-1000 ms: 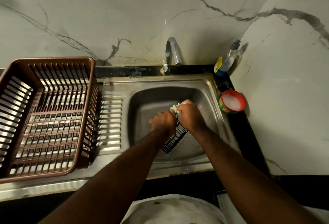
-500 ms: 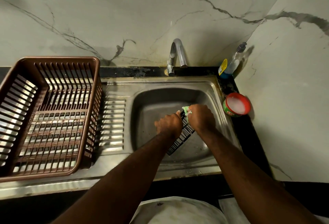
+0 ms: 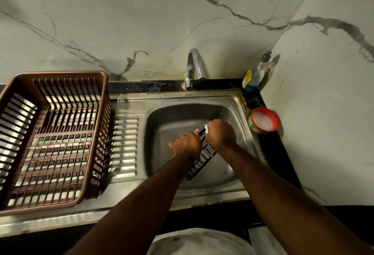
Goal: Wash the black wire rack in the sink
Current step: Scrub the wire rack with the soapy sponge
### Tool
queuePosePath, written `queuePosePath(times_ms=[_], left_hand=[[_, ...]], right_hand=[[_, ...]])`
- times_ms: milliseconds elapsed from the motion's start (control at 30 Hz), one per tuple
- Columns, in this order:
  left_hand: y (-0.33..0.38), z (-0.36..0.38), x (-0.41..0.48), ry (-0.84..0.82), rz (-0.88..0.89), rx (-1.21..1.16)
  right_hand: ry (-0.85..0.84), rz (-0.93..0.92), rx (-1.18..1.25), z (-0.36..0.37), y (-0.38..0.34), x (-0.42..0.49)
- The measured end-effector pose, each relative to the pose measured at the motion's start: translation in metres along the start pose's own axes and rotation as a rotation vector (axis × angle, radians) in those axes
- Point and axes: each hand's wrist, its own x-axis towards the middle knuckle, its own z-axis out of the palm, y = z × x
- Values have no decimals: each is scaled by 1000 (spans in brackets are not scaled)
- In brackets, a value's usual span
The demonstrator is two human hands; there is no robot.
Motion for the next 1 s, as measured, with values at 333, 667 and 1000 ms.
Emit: queuePosePath(times_ms=[333, 667, 1000], left_hand=[[-3, -1, 1, 14, 19, 17], [-2, -3, 2, 25, 31, 9], [4, -5, -1, 40, -22, 58]], right_hand=[[23, 122, 745, 21, 39, 2], [154, 178, 753, 21, 48, 11], [-22, 169, 580, 33, 39, 15]])
